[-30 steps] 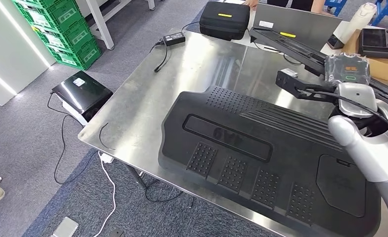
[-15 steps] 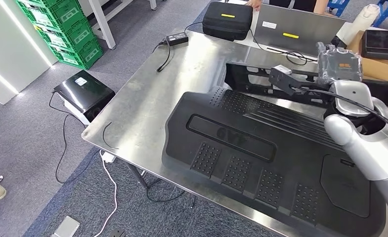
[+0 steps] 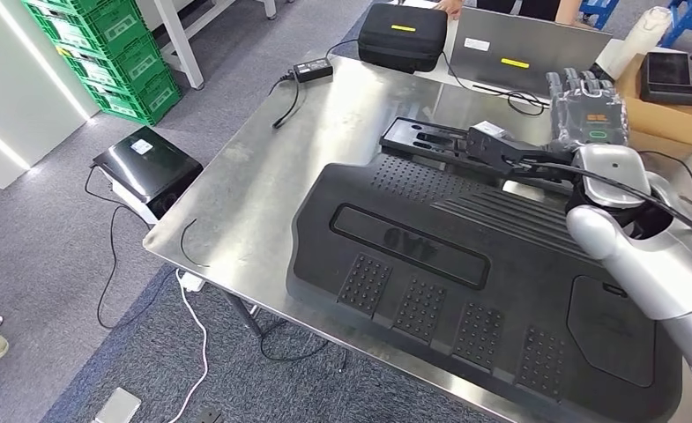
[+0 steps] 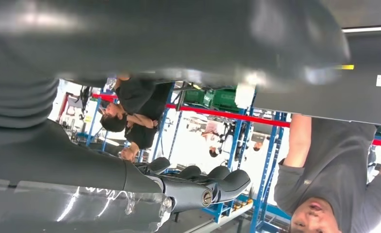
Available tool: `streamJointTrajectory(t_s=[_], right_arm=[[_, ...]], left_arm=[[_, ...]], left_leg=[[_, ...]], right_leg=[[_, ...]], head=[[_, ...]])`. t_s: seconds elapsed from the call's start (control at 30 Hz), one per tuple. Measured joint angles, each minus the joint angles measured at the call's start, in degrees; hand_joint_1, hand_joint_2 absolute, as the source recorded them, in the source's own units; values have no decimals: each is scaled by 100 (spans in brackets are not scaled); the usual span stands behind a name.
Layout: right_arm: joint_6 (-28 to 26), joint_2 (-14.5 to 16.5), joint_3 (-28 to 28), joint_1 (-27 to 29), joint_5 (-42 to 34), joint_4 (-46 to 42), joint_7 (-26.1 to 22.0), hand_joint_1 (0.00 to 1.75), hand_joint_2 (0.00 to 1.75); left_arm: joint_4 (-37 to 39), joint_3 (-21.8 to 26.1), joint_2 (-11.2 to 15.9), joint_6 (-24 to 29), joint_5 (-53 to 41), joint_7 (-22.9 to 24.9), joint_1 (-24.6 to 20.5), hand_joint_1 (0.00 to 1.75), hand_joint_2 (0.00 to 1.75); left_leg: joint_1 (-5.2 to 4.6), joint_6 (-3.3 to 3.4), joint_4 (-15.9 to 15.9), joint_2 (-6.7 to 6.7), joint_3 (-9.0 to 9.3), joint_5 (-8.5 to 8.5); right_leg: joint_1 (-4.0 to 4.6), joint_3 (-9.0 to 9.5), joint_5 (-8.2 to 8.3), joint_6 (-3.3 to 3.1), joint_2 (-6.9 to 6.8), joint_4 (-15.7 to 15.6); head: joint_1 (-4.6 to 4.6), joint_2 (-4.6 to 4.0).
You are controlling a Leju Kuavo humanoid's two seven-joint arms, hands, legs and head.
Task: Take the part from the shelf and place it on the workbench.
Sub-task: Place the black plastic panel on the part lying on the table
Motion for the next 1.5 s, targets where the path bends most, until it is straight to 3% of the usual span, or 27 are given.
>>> streamJointTrajectory(t_s=[0.1, 0.2, 0.27, 0.37, 0.4, 0.47, 0.5, 0.57, 0.63, 0.7, 0.73, 0.77, 0.8, 0.9, 0.97, 1.03, 1.07, 1.13, 1.2, 1.27, 1.3, 1.37, 1.43, 1.5], right_arm=[[1, -54, -16, -5, -2, -21, 3, 0, 0], [7, -122, -22, 22, 5, -25, 3, 0, 0], [22, -154, -22, 83, 35, -25, 3, 0, 0], [79, -175, -30, 118, 132, -25, 4, 0, 0], [104, -180, -36, 131, 162, -29, 4, 0, 0], [150, -187, -59, 177, 211, -45, 5, 0, 0], [170, -191, -84, 192, 231, -54, 5, 0, 0], [203, -199, -156, 201, 274, -76, 5, 0, 0], [219, -205, -230, 199, 313, -107, 5, 0, 0], [220, -204, -264, 208, 334, -124, 5, 0, 0], [221, -204, -266, 218, 339, -125, 5, 0, 0], [221, -204, -268, 227, 341, -125, 5, 0, 0], [222, -204, -274, 234, 342, -126, 5, 0, 0], [223, -202, -306, 239, 352, -137, 5, 0, 0], [223, -198, -316, 248, 363, -140, 5, 0, 0], [222, -198, -325, 256, 375, -141, 5, 0, 0], [221, -202, -335, 256, 381, -142, 5, 0, 0], [220, -208, -362, 251, 396, -144, 5, 0, 0], [230, -210, -389, 264, 415, -145, 5, 0, 0], [264, -210, -410, 311, 457, -146, 5, 0, 0], [290, -210, -421, 332, 484, -147, 5, 0, 0], [336, -210, -470, 350, 544, -148, 5, 0, 0], [369, -209, -571, 369, 618, -152, 5, 0, 0], [375, -210, -718, 443, 688, -159, 6, 0, 0]], left_arm=[[1, -1, 11, 8, -4, 6, -6, 0, 0], [1, -2, 10, 9, -6, 7, -13, 0, 0], [1, -2, 10, 10, -8, 7, -12, 0, 0], [5, -2, 27, 26, -15, 7, -14, 0, 0], [9, -2, 43, 34, -17, 7, -18, 0, 0], [17, -2, 71, 43, -28, 8, -21, 0, 0], [16, -2, 67, 40, -35, 9, -20, 0, 0], [15, -2, 56, 32, -45, 11, -24, 0, 0], [14, -2, 50, 26, -47, 15, -29, 0, 0], [14, -2, 49, 26, -48, 22, -23, 0, 0], [14, -2, 49, 26, -48, 28, -16, 0, 0], [14, -2, 49, 26, -49, 32, -10, 0, 0], [14, -2, 49, 26, -49, 34, -5, 0, 0], [16, -2, 52, 39, -49, 35, -1, 0, 0], [19, -2, 55, 45, -48, 38, -4, 0, 0], [19, -3, 56, 49, -46, 41, -14, 0, 0], [19, -3, 55, 52, -44, 42, -19, 0, 0], [19, -4, 51, 59, -40, 42, -27, 0, 0], [19, -4, 48, 69, -40, 47, -17, 0, 0], [19, -4, 46, 85, -41, 64, -1, 0, 0], [19, -4, 45, 91, -42, 74, 2, 0, 0], [17, -4, 40, 95, -45, 91, -1, 0, 0], [17, -4, 34, 104, -47, 108, -7, 0, 0], [17, -4, 32, 121, -47, 130, -10, 0, 0]], left_leg=[[49, 110, -359, 45, 231, 148], [82, 111, -484, 98, 341, 181], [108, 57, -447, 141, 357, 130], [186, -111, -232, 216, 337, -51], [193, -176, -118, 240, 318, -138], [191, -269, 8, 282, 302, -249], [197, -294, 41, 304, 315, -278], [230, -328, 108, 277, 325, -361], [236, -294, 567, 110, 147, -652], [176, -188, 1376, -47, -260, -1003], [129, -129, 1691, -87, -450, -1074], [73, -67, 1820, -116, -562, -1035], [15, 0, 1727, -147, -573, -882], [-122, 198, 711, -420, -261, -208], [-151, 250, 307, -550, -124, -77], [-160, 259, 178, -469, -61, -72], [-156, 265, 107, -421, -28, -38], [-138, 286, -50, -323, 42, 42], [-134, 305, -94, -218, 63, 66], [-128, 306, -87, -97, 60, 55], [-122, 299, -79, -37, 61, 45], [-107, 270, -41, 76, 62, 8], [-117, 220, 16, 164, 57, -43], [-129, 165, 50, 231, 63, -79]], right_leg=[[6, -2, -62, 51, 16, 89], [-14, -497, -429, 83, 47, 995], [-72, -697, -403, 144, 41, 1260], [-167, -363, 67, 292, -97, 476], [-170, -269, 128, 288, -141, 276], [-125, -268, 61, 171, -141, 276], [-113, -283, 36, 90, -97, 286], [-81, -300, 9, 5, -5, 320], [-41, -288, 7, -44, 85, 309], [15, -279, 5, -76, 177, 300], [46, -275, 1, -93, 234, 299], [74, -267, -4, -108, 294, 300], [97, -253, -10, -122, 354, 300], [114, -206, -19, -142, 509, 289], [90, -208, -5, -126, 598, 271], [62, -214, 31, -71, 690, 230], [66, -220, 29, -48, 659, 234], [101, -328, -133, -12, 438, 468], [110, -605, -459, 26, 196, 1072], [85, -817, -615, 75, 121, 1552], [74, -795, -554, 96, 97, 1531], [65, -446, -233, 120, 6, 903], [100, -100, -41, 61, -130, 261], [138, -25, -41, -40, -141, 98]], head=[[-37, 1], [40, 1], [90, 0], [157, 0], [185, -1], [185, -1], [160, -1], [76, -1], [-17, 0], [-118, 1], [-158, 1], [-186, 0], [-203, 0], [-222, 1], [-229, 0], [-253, 0], [-258, 0], [-229, 0], [-174, 1], [-136, 1], [-114, 1], [-70, -1], [-29, 0], [-24, 0]])
